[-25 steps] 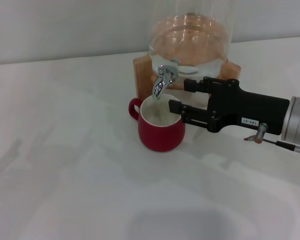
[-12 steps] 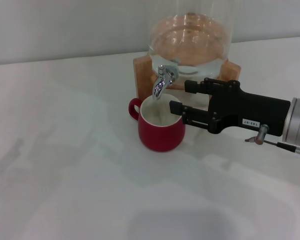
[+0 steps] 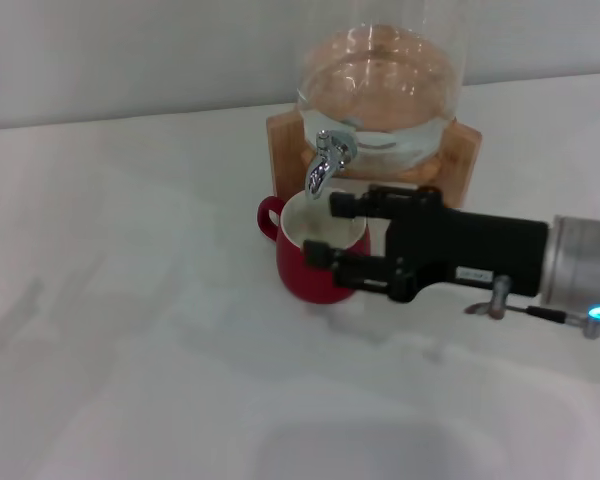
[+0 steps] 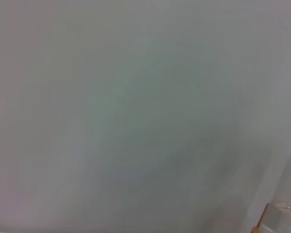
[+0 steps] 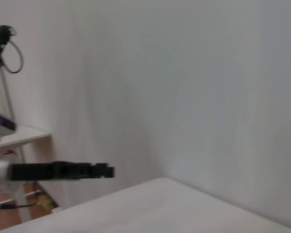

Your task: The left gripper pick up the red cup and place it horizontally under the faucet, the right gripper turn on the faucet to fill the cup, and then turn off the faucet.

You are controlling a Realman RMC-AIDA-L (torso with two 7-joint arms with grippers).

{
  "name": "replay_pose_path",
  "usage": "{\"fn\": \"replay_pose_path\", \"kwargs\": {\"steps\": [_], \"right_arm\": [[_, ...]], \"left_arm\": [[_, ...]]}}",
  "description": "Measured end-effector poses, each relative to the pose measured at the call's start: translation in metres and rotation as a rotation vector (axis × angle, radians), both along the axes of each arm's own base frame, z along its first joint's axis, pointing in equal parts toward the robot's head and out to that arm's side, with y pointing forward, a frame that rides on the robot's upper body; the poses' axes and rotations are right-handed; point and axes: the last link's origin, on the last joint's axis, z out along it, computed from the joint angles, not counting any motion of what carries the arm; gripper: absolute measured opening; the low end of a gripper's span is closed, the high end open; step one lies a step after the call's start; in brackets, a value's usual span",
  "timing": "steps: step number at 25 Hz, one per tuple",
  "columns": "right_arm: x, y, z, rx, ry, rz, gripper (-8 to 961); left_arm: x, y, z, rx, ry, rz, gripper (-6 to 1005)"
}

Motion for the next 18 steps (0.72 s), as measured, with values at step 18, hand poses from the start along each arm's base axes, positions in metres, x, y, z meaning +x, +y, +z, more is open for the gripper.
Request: {"fn": "replay_pose_path", "kwargs": {"steps": [18], "right_arm": [[-0.009, 0.013, -0.014, 0.046, -0.003, -0.029, 631]], "left_arm": [[0.002, 0.003, -0.002, -0.005, 0.002, -0.002, 880]]}}
